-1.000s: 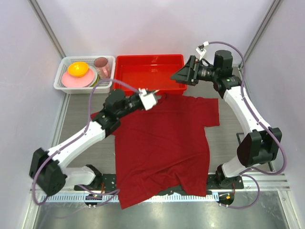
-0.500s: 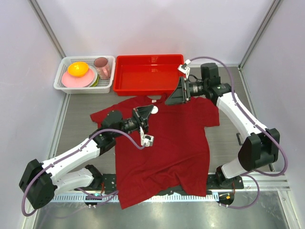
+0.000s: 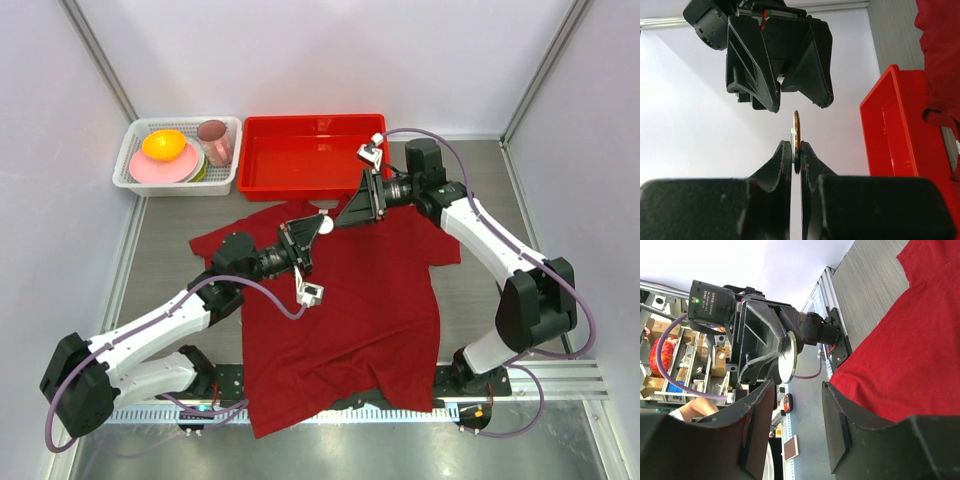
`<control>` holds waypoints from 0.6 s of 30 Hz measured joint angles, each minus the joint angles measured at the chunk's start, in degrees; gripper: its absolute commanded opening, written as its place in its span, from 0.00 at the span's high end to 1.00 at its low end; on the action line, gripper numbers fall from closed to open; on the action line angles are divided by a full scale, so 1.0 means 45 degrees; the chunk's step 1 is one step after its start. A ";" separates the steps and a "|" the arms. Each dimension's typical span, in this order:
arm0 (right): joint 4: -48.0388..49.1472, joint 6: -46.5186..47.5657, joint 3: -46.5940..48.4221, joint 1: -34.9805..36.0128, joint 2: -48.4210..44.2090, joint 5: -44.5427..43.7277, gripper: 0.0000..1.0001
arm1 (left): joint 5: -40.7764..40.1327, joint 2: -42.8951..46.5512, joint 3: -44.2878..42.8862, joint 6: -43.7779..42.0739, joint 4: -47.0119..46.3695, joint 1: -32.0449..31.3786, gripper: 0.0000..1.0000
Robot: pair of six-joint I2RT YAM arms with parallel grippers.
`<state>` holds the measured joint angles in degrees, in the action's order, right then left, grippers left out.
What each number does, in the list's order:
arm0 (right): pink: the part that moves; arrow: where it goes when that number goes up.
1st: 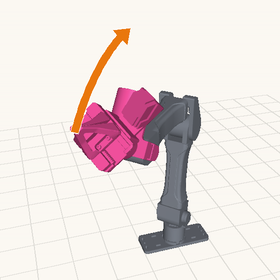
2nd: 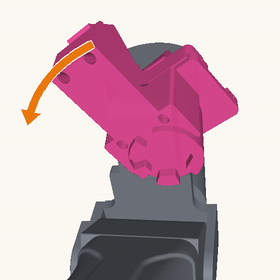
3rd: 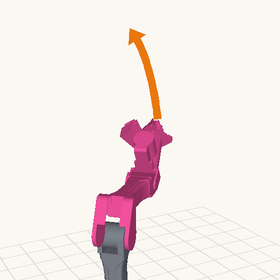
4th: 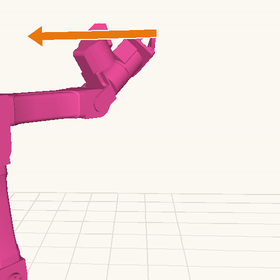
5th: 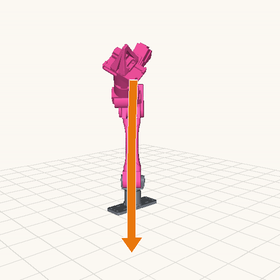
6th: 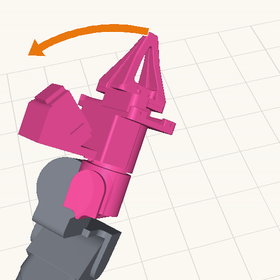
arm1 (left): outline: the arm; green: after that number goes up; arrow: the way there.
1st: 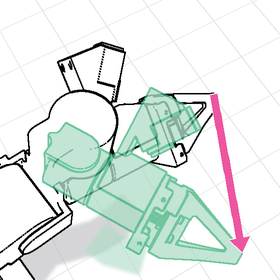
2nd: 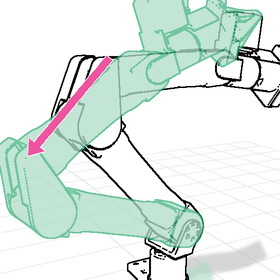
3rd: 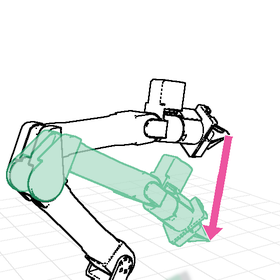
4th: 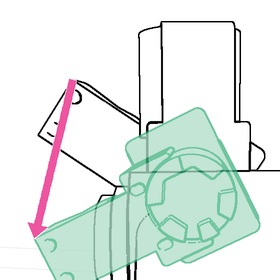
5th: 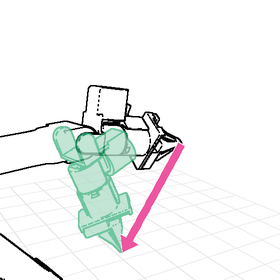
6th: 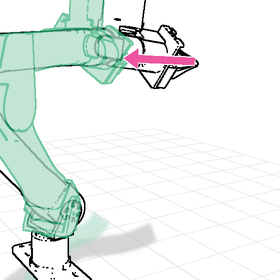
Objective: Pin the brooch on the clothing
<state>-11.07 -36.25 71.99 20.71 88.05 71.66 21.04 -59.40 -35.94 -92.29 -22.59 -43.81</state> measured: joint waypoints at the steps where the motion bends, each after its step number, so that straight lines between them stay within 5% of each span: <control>1: 0.0049 -0.0029 0.0005 0.0083 0.0029 -0.0024 0.54 | 0.0000 0.0000 0.0000 -0.0019 -0.0010 0.0000 1.00; 12: 0.0185 -0.0087 0.0053 0.0641 0.0248 -0.0044 0.62 | 0.0000 -0.0189 0.0000 -0.0034 -0.0170 -0.0010 1.00; 17: 0.0243 -0.0160 0.0384 0.0719 0.0534 -0.0068 0.99 | -0.0005 -0.0253 0.0000 -0.0053 -0.0180 -0.0010 1.00; 18: 0.0248 -0.0243 0.0403 0.0719 0.0554 -0.0097 0.99 | 0.0000 -0.0267 0.0000 -0.0102 -0.0199 -0.0010 0.98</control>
<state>-9.96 -37.34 73.80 23.94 90.54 71.22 21.04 -60.60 -35.94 -92.75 -23.49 -43.86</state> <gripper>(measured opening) 0.144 0.093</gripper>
